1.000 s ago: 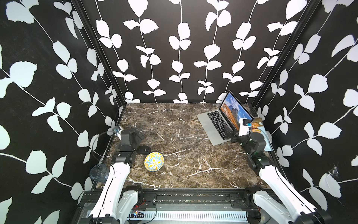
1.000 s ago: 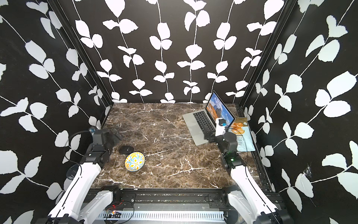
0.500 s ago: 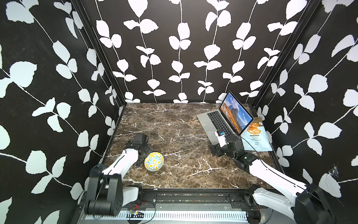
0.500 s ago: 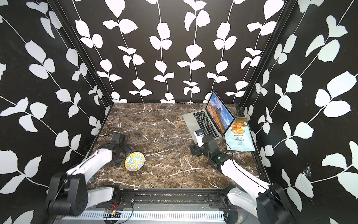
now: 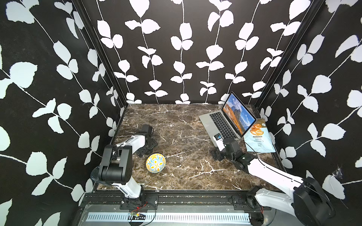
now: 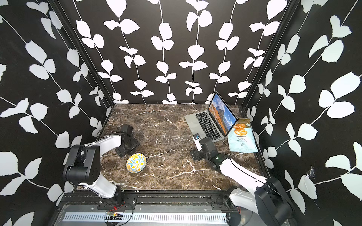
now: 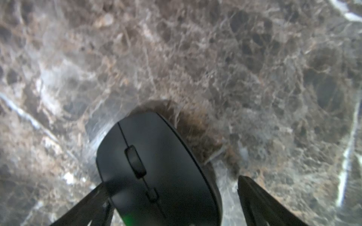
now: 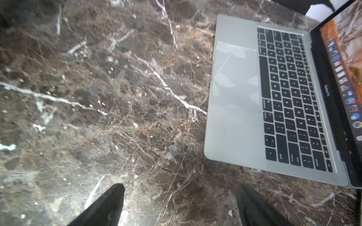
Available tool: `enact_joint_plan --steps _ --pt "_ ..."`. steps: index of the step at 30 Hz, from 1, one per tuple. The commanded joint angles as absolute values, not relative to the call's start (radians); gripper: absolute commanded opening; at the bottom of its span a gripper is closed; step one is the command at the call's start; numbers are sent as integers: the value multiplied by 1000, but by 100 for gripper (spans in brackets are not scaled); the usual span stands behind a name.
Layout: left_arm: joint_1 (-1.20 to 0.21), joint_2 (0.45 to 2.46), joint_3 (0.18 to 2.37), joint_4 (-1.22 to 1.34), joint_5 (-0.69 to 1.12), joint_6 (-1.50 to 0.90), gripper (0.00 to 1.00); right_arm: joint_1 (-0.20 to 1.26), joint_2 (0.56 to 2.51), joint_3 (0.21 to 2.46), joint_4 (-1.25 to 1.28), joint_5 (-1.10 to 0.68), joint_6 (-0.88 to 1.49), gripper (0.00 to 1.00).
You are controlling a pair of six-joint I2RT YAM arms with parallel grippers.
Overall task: Insert the wireless mouse receiver into the laptop
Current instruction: Pick up the mouse from the center of the board.
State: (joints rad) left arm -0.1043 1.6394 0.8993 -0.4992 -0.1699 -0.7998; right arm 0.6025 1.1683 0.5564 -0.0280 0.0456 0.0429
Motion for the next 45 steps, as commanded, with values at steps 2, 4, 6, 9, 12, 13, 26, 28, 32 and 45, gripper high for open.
enact_joint_plan --steps 2,4,6,9,12,13,26,28,32,45 --pt "-108 1695 942 -536 -178 -711 88 616 1210 610 -12 50 19 91" --pt "-108 1722 962 -548 -180 -687 81 618 1227 615 -9 45 17 91" --pt "-110 1747 988 -562 -185 -663 76 621 1235 614 -1 38 12 91" --pt "-109 1785 1032 -579 -192 -642 73 624 1238 612 5 32 6 91" --pt "-112 1821 1072 -604 -175 -621 69 627 1232 610 4 34 3 91" --pt "-117 1832 1081 -615 -159 -613 66 627 1227 607 7 37 3 91" --pt "-277 1616 1061 -502 278 -647 39 628 1006 547 59 65 96 91" --pt "-320 1562 1053 -398 408 -694 38 629 953 498 143 1 153 91" --pt "-404 1488 1064 -260 532 -768 38 655 899 394 380 -71 250 89" --pt "-575 1382 949 85 695 -974 36 953 1097 504 583 128 145 85"
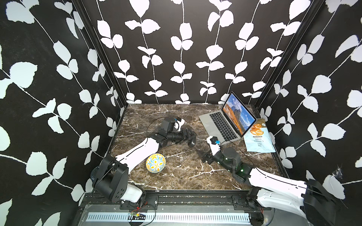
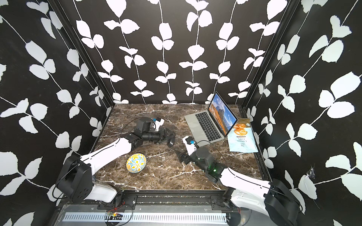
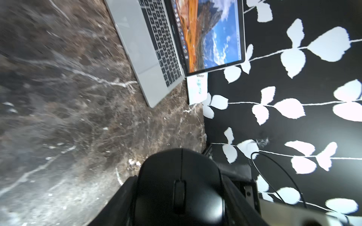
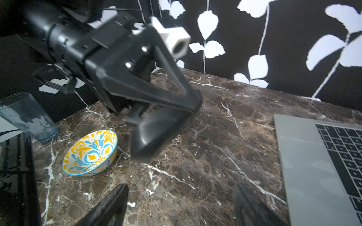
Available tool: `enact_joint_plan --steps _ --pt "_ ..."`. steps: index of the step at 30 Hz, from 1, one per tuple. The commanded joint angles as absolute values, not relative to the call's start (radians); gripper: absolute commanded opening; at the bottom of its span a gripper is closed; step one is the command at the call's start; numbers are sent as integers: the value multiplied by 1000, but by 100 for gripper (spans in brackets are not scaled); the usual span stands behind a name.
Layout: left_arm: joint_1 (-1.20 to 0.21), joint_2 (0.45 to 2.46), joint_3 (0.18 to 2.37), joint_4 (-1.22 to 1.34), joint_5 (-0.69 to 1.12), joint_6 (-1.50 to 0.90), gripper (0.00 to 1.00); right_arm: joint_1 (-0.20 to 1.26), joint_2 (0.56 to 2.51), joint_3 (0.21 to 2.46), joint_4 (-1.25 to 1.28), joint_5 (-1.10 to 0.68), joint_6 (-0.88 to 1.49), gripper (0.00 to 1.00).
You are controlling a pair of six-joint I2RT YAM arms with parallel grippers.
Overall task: Insert the wireless mouse receiver into the laptop
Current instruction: Pick up the mouse from the center of the board.
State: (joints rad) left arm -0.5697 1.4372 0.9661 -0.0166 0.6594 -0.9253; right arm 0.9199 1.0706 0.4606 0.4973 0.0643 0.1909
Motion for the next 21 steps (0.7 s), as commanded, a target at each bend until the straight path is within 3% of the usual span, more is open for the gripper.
enact_joint_plan --steps 1,12,21 --pt "-578 1378 946 88 689 -977 36 964 1113 512 602 133 141 85" --pt "-588 1396 897 217 712 -1050 36 1033 1200 556 706 230 101 80" --pt "-619 1405 889 249 719 -1077 36 1033 1218 581 675 273 94 65"
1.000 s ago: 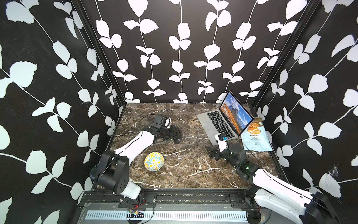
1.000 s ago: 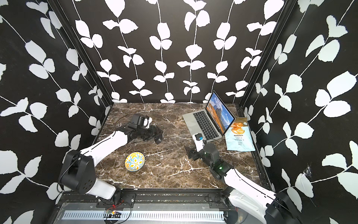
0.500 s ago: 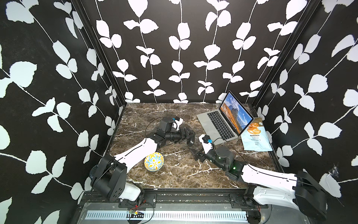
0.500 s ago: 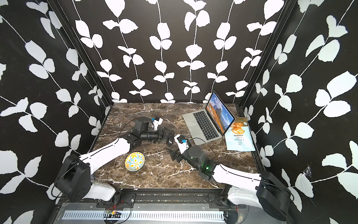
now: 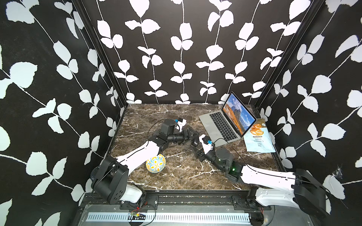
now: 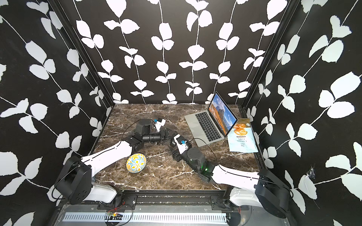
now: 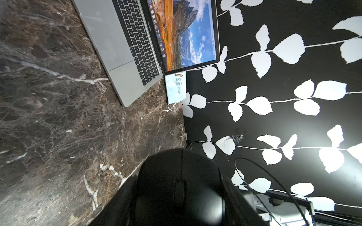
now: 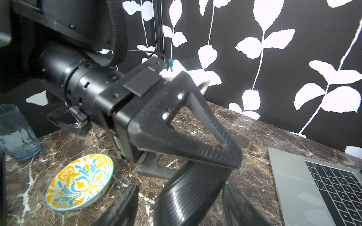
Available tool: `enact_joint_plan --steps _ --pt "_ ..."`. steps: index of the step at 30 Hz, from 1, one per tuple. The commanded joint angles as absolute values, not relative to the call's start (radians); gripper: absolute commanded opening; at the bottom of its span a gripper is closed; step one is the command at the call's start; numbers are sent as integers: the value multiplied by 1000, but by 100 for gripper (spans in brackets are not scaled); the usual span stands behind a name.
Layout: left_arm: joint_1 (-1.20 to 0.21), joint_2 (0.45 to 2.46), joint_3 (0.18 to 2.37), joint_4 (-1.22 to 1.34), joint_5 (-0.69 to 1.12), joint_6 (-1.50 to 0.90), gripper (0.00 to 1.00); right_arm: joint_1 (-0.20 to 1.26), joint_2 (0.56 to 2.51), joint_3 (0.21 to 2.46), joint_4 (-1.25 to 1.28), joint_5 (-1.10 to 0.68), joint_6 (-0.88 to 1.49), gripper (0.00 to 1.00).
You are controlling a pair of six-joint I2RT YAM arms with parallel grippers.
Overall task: Insert the wireless mouse receiver into the laptop
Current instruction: Pick up the mouse from the center of the board.
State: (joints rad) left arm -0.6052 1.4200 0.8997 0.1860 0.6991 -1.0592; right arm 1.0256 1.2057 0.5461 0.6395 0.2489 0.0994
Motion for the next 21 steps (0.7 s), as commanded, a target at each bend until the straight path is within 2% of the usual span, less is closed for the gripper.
enact_joint_plan --steps 1,7,9,12,14,16,18,20,21 --pt "-621 1406 885 257 717 -1082 36 1033 1223 587 655 274 99 63" --pt "-623 1399 862 298 693 -1110 36 1032 1247 601 630 304 129 56" --pt "-623 1399 861 297 693 -1113 36 1033 1246 600 631 307 134 46" --pt "-623 1402 853 308 677 -1118 36 1032 1246 597 631 308 143 26" --pt "-622 1404 844 323 654 -1124 36 1033 1249 589 638 312 152 21" --pt "-622 1411 829 350 625 -1138 36 1032 1253 576 651 325 164 21" --pt "-623 1418 814 373 578 -1141 36 1032 1257 558 665 344 180 26" --pt "-622 1422 802 379 525 -1122 36 1031 1252 543 665 352 196 37" --pt "-620 1422 796 378 486 -1096 36 1030 1242 538 654 345 207 47"
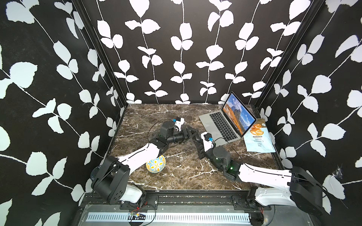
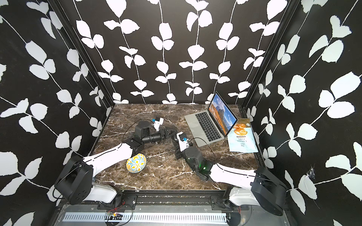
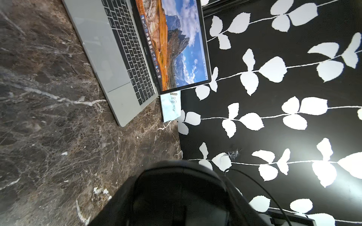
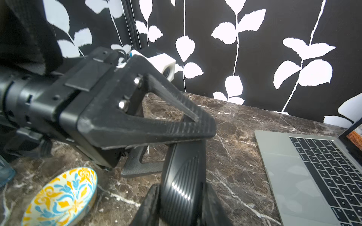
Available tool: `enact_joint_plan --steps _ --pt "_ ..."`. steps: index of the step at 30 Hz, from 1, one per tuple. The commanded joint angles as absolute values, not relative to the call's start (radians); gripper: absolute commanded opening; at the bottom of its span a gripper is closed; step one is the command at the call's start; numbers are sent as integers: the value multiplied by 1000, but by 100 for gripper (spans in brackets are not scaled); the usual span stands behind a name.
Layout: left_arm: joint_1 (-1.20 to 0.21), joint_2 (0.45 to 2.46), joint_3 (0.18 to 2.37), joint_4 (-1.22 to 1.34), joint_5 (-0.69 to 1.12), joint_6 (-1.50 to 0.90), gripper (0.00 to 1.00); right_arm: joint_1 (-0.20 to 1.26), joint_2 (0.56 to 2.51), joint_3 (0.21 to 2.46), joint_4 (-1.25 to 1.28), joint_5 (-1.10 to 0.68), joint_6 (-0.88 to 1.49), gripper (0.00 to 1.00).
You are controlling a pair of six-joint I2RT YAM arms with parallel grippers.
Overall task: Insert the wireless mouse receiver into the laptop
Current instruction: Pick up the mouse from the center of the board.
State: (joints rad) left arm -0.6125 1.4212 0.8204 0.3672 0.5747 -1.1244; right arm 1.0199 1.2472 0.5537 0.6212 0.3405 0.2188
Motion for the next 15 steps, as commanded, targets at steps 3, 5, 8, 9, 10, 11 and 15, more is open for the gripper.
enact_joint_plan --steps 3,5,8,9,10,11,15 --pt "-613 1411 773 398 413 -1050 36 1004 1189 538 564 274 276 60" --pt "-609 1402 745 459 395 -1036 37 960 1144 544 488 181 351 80" --pt "-599 1376 703 578 410 -1018 37 885 1085 550 406 -2 443 83" --pt "-598 1367 693 619 428 -1004 37 863 1067 549 387 -60 465 83" --pt "-598 1355 688 651 446 -989 37 841 1053 548 376 -129 488 83" --pt "-598 1343 684 675 471 -974 37 814 1037 547 368 -195 507 83" --pt "-598 1266 678 735 561 -912 38 716 993 535 375 -418 621 83"
